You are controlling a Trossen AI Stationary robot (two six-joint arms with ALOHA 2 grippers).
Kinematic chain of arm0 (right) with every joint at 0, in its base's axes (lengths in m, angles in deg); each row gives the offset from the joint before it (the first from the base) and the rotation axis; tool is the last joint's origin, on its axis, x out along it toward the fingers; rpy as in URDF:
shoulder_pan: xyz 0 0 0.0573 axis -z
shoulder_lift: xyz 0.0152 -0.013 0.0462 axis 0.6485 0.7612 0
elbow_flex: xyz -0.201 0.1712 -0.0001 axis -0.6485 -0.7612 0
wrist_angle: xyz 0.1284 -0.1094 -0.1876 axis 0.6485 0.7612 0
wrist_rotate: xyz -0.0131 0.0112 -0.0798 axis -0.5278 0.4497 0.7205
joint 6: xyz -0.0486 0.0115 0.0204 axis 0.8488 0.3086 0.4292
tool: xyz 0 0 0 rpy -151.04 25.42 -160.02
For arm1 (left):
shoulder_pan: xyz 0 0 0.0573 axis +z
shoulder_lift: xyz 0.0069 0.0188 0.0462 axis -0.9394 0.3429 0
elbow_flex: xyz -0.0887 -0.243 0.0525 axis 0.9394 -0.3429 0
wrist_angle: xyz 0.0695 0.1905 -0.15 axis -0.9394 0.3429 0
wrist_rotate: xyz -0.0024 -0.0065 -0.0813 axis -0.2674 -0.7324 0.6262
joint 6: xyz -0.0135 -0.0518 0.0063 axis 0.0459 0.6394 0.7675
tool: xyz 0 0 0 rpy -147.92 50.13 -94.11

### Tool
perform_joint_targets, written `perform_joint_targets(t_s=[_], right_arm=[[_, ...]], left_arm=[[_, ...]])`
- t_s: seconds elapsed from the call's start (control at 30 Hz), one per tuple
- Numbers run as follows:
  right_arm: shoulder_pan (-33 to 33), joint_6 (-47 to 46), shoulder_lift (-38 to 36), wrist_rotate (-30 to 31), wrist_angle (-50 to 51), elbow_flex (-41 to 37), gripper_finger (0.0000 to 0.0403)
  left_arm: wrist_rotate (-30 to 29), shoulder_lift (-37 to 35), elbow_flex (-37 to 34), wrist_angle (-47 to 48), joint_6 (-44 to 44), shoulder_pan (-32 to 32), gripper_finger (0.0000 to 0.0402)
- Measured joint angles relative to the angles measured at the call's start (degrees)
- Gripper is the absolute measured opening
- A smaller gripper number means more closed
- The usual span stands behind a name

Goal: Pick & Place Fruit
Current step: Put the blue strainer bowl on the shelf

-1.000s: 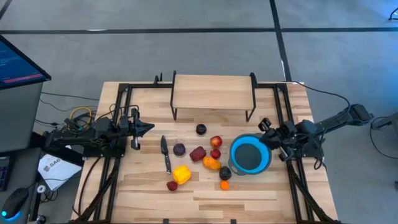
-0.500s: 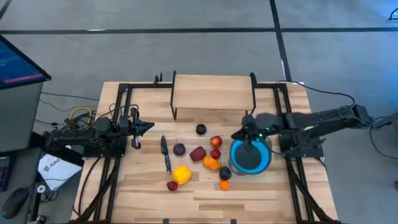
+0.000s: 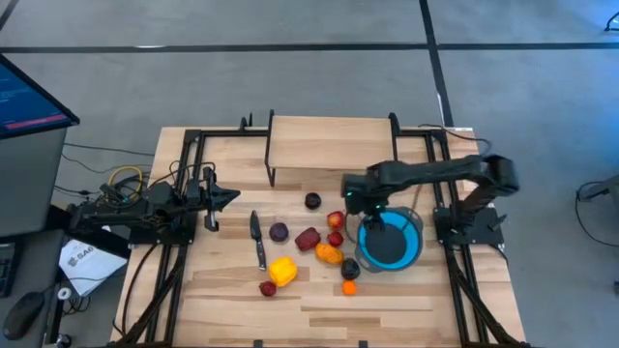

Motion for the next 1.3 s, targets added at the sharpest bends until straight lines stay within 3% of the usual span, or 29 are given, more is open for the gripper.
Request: perform_joint_targets(t_s=[0.23,0.37,0.5,0.77,1.03,1.3], right_arm=[[-0.2,6.6,12.4,1.7,7.5,8.8,0.0263],[-0.5,8.5,16.4,3.0,11.6,11.6,0.0240],[-0.4,8.5,17.6,3.1,13.8,12.2,0.0181],[1.6,9.0,17.6,1.6,15.9,12.2,0.0018],[5.4,9.0,15.1,-1.2,18.9,12.1,0.0018],[10.5,4.2,2.9,-2.7,16.6,12.1,0.0023]], left_arm=[[0.0,0.0,0.0,0.0,0.0,0.0,0.0002],[0.0,0.0,0.0,0.0,0.0,0.0,0.0002],[0.0,0.0,0.0,0.0,0.0,0.0,0.0002],[0.3,0.0,0.0,0.0,0.0,0.0,0.0002],[0.3,0.0,0.0,0.0,0.0,0.0,0.0002],[0.2,0.3,0.0,0.1,0.0,0.0,0.0002]])
